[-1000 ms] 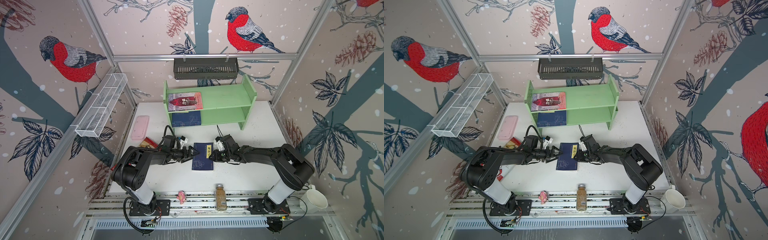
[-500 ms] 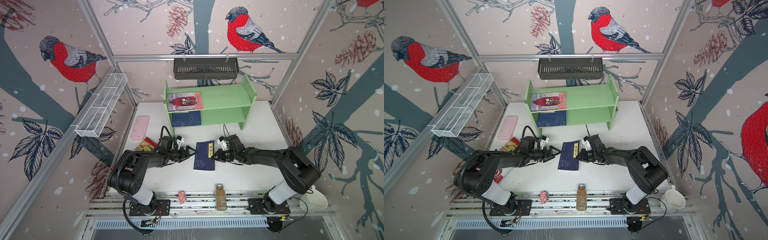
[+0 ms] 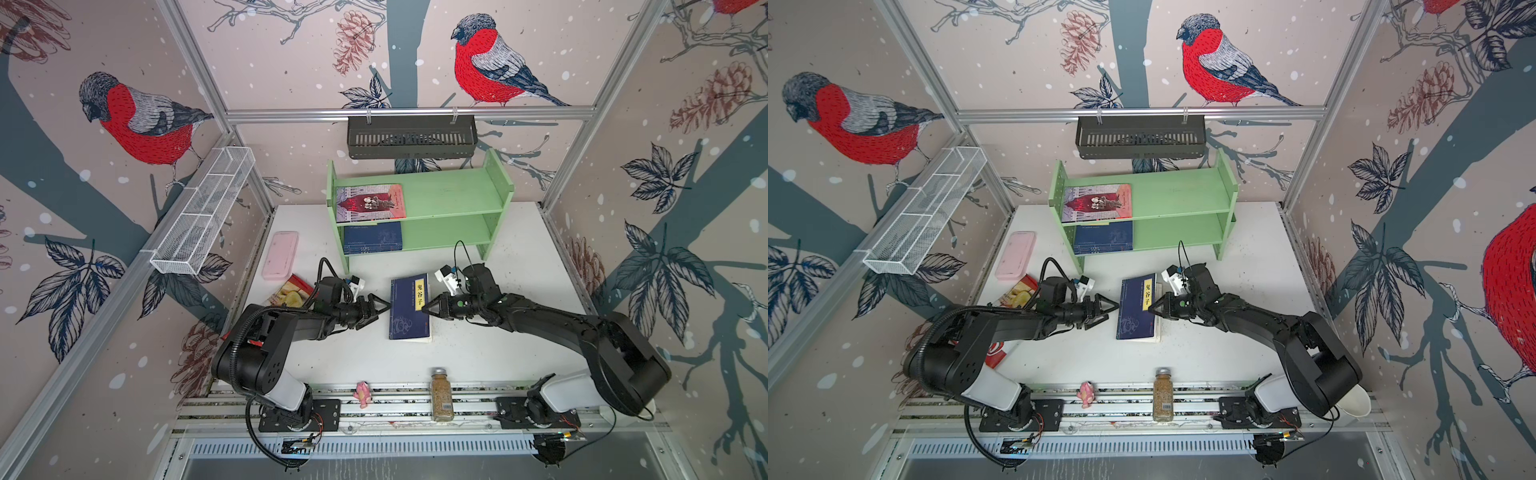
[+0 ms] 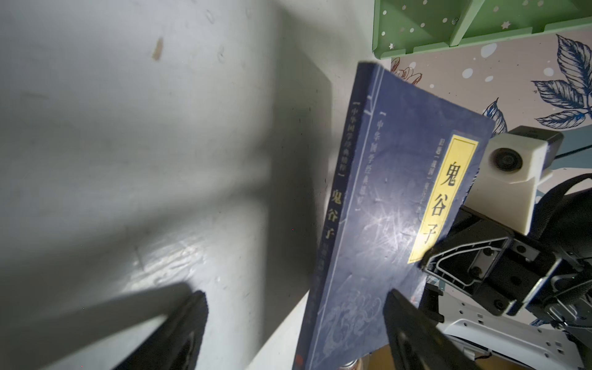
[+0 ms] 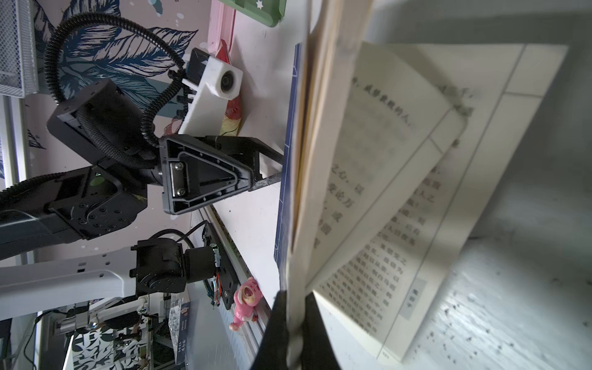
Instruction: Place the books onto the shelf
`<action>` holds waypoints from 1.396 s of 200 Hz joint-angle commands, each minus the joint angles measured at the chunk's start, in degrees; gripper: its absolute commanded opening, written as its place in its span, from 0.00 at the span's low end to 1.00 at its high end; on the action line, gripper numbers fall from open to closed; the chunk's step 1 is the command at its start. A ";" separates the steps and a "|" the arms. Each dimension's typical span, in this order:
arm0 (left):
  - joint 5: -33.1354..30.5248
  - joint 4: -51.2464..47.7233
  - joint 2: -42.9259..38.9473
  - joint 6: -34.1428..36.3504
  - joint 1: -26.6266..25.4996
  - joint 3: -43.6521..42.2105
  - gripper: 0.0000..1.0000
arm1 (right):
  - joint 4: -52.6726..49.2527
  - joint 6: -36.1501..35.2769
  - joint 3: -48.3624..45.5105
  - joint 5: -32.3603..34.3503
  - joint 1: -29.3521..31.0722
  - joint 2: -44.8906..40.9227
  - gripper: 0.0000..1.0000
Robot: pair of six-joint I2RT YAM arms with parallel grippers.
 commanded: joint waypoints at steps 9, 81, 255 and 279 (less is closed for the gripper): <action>3.45 8.86 -1.59 -6.82 0.04 -1.25 0.72 | 1.73 -0.27 1.20 -5.82 -0.05 -0.04 0.03; 4.58 11.12 -4.09 -9.62 -0.85 -1.97 0.69 | 3.65 0.86 2.62 -10.86 0.08 1.87 0.02; 8.53 11.02 -13.48 -14.48 -0.51 -1.06 0.00 | 0.75 1.00 4.28 -6.25 0.27 2.50 0.46; 10.45 3.46 -15.91 -9.48 -0.06 2.65 0.00 | -1.26 2.37 3.82 -2.41 -1.03 -1.02 0.53</action>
